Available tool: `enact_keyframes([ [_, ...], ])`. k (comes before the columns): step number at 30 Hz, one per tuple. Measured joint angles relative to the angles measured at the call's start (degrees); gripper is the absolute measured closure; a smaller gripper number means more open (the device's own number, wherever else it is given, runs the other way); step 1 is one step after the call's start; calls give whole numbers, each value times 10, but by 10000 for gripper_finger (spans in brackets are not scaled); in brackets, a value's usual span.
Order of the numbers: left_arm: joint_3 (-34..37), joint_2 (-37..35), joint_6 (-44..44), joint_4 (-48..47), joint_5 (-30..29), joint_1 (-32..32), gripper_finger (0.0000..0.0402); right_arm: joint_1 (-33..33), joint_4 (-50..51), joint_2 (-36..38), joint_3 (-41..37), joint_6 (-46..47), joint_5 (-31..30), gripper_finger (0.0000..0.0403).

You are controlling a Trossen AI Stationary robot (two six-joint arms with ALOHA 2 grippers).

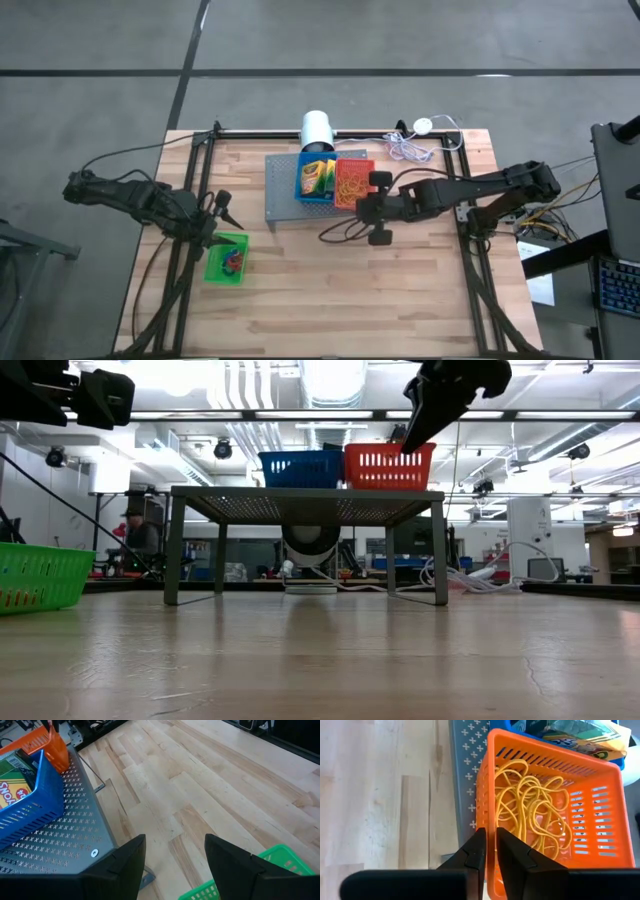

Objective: Pick & Place Office Desk Supplies
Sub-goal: Adjust the orange bin on the shelf

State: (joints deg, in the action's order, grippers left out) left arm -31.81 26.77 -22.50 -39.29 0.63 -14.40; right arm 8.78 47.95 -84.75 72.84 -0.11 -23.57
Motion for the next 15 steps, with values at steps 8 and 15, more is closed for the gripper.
enact_keyframes([
  [8, 0, 0, 0, 0, 0, 0, 193, -3, 3, 0, 0, 11, -9, 325],
  [15, 0, 0, 0, 0, 0, 0, 193, 8, 11, 39, 0, 36, -52, 308],
])
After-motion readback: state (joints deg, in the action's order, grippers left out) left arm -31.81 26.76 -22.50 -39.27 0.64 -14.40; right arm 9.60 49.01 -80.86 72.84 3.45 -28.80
